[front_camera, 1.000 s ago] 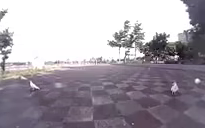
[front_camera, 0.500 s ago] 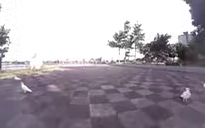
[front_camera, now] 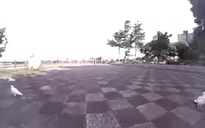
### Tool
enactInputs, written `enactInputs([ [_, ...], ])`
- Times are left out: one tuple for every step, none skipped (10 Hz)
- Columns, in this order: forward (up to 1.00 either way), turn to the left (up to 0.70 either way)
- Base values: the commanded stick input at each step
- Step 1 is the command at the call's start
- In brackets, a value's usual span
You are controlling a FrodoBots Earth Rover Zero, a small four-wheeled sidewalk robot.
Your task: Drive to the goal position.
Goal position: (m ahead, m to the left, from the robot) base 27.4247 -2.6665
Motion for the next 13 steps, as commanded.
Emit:
enactInputs([
  [0.70,0.16],
  [0.70,0.01],
  [0.70,0.01],
  [0.70,0.01],
  [0.70,0.01],
  [0.70,0.01],
  [0.70,0.01],
  [0.70,0.01],
  [0.70,0.01],
  [0.70,0.01],
  [0.70,0.01],
  [0.70,0.01],
  [0.70,0.01],
])
